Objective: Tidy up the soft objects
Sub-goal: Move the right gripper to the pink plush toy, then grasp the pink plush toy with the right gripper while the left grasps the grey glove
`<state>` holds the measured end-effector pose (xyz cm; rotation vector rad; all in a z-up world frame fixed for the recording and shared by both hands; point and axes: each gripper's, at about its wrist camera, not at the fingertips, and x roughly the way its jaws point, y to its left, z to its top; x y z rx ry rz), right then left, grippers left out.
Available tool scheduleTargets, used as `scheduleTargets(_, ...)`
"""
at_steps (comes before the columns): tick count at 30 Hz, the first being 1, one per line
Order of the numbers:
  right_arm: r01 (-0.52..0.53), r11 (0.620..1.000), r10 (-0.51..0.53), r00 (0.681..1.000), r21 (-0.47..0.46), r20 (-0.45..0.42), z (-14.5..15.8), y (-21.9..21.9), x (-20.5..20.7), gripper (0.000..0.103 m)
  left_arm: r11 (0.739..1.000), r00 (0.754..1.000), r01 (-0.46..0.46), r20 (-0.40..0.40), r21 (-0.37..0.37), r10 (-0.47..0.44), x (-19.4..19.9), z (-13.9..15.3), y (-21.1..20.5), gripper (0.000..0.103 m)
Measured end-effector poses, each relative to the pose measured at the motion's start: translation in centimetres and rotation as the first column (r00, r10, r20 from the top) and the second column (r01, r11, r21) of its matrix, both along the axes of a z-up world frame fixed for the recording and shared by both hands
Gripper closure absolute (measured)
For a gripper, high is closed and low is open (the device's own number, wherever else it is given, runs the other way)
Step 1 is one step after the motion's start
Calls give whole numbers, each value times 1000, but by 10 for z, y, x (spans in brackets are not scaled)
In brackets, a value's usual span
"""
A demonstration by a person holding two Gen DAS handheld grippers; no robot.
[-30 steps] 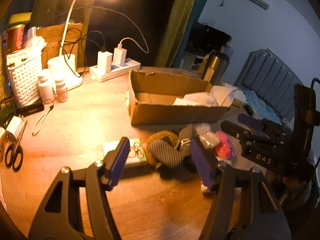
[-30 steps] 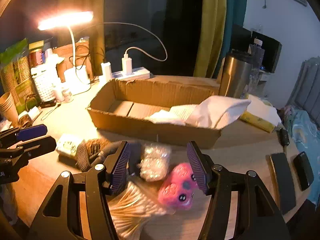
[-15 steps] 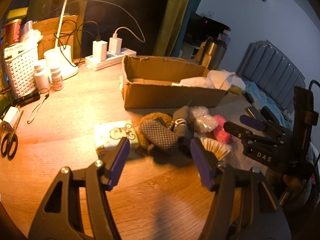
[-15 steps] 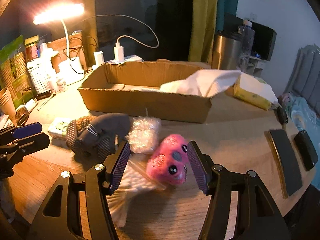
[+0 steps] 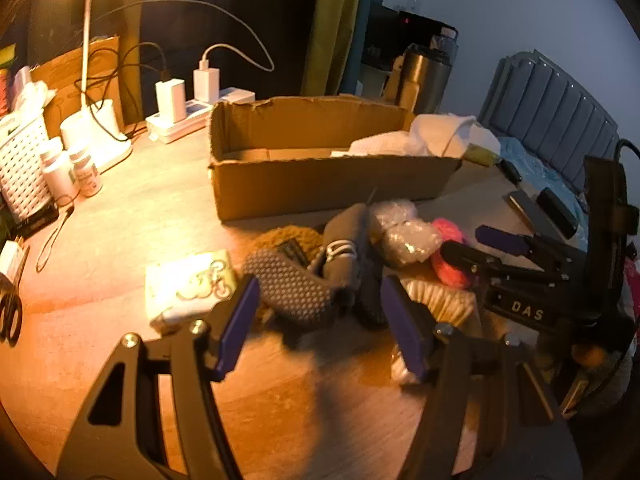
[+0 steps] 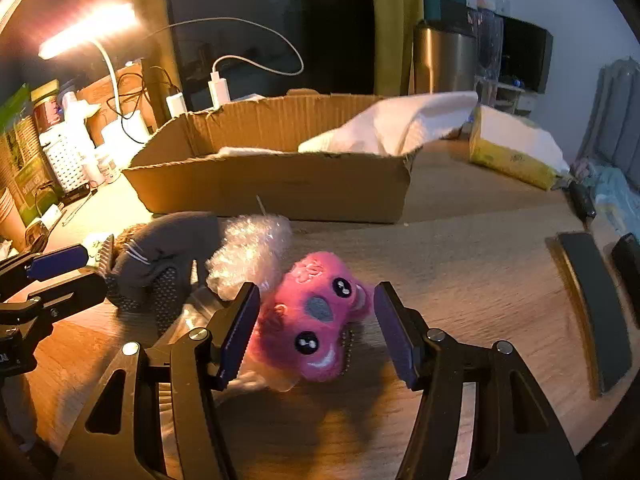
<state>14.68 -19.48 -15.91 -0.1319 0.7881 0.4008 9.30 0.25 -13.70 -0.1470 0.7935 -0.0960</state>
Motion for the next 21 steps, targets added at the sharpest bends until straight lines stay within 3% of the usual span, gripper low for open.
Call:
scheduleTargets(9, -31, 998, 33, 999, 60, -38, -7, -8, 8, 40, 998, 999, 36, 14, 51, -36, 17, -6, -18, 40)
scheduleTargets(14, -54, 997, 57, 997, 59, -48, -9, -6, 8, 40, 997, 999, 47, 0, 58, -47, 22, -9, -21, 58)
scheduleTargets(16, -62, 997, 65, 997, 55, -50, -9, -4, 8, 40, 997, 998, 55, -3, 55, -55, 23, -10, -21, 60)
scheduleTargets(18, -72, 996, 75, 996, 56, -51, -9, -3, 7, 43, 997, 998, 65, -3, 50, -65, 24, -10, -22, 75)
scheduleTargets(21, -85, 995, 88, 995, 59, -52, -9, -2, 6, 56, 996, 997, 75, -2, 41, -75, 23, -9, -23, 77)
